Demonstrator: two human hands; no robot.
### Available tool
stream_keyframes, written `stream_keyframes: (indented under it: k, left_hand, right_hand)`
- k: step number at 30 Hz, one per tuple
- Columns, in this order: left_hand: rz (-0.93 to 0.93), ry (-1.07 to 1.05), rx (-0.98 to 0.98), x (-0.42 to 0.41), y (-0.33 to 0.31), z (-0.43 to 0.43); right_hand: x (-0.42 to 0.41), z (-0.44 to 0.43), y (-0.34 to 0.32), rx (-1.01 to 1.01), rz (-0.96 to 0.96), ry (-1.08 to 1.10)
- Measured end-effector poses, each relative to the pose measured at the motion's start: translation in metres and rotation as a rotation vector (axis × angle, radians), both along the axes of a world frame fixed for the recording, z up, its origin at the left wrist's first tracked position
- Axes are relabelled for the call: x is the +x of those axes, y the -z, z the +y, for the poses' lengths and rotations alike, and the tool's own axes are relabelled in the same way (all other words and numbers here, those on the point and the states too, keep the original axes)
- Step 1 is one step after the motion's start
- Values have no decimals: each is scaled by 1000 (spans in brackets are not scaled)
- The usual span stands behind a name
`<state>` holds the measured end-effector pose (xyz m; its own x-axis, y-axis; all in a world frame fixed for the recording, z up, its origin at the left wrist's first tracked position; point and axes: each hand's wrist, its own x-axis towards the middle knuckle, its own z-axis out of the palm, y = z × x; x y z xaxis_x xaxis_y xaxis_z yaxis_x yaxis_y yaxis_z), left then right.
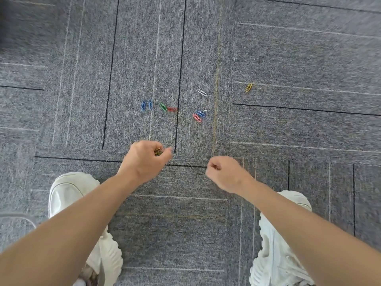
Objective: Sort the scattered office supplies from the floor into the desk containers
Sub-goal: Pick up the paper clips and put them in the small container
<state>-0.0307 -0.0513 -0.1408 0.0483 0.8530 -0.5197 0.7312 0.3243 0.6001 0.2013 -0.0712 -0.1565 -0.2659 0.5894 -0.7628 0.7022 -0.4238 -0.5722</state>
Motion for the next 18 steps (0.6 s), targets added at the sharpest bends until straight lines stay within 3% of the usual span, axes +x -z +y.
stream_keyframes:
  k: [3, 5, 7, 9, 14, 16, 18]
  left_hand:
    - [-25, -10, -22, 0, -1, 1]
    - [-46, -14, -29, -1, -1, 2]
    - [-48, -11, -19, -3, -1, 3]
    - [-49, -5, -12, -4, -1, 2]
    - [-37, -3, -15, -8, -1, 4]
    - [-39, -14, -23, -9, -4, 6]
    - [-45, -33, -22, -10, -6, 9]
  right_hand:
    - [2, 5, -3, -420, 554, 559]
    - [1, 7, -4, -508, 718, 641]
    - [-2, 9, -3, -508, 749, 656]
    - [-10, 11, -3, -422, 617, 581]
    - [-36, 9, -2, 102, -168, -48]
    - [-47, 9, 0, 181, -338, -183]
    - [-56, 13, 3, 173, -391, -209]
